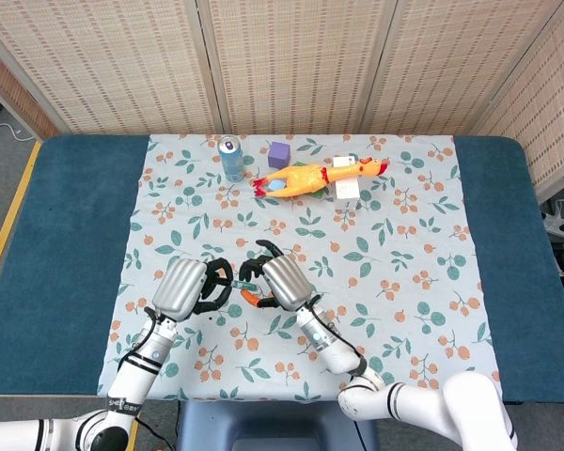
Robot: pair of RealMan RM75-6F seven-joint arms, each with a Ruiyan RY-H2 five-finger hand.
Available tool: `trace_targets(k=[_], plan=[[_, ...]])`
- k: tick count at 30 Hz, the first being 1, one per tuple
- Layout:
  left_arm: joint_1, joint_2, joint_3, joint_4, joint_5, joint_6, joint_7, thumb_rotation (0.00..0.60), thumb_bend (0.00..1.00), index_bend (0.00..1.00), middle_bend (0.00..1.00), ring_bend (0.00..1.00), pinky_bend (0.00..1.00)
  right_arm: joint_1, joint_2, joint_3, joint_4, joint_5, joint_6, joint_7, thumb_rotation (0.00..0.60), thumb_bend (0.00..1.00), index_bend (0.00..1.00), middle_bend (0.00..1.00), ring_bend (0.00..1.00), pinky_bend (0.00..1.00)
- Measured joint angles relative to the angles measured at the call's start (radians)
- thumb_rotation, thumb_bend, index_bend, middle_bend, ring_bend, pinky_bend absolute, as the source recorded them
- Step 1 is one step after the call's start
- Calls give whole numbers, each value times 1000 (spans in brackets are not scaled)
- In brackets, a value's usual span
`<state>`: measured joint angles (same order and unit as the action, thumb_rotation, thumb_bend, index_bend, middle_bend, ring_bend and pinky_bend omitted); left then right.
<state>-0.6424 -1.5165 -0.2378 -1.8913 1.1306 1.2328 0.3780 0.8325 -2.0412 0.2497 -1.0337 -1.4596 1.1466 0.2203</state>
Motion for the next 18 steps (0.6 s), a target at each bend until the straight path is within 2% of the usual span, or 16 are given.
trace_targets(k=[10,13,18], plan=[[-3,13,8,4,10,-19,-13,600,510,522,862,718,905,-1,9,-2,-4,-3,-1,0,600,364,847,825,514,140],[-6,18,9,2,3,-27,-17,600,591,546,873,719,909,-2,11,-5,-6,-5,-1,1,600,365,847,825,514,140],[-7,16,8,-2,3,-25,-21,600,790,623,930,743,934,-2,11,-8,-9,-8,-1,5,600,365,847,825,514,140]])
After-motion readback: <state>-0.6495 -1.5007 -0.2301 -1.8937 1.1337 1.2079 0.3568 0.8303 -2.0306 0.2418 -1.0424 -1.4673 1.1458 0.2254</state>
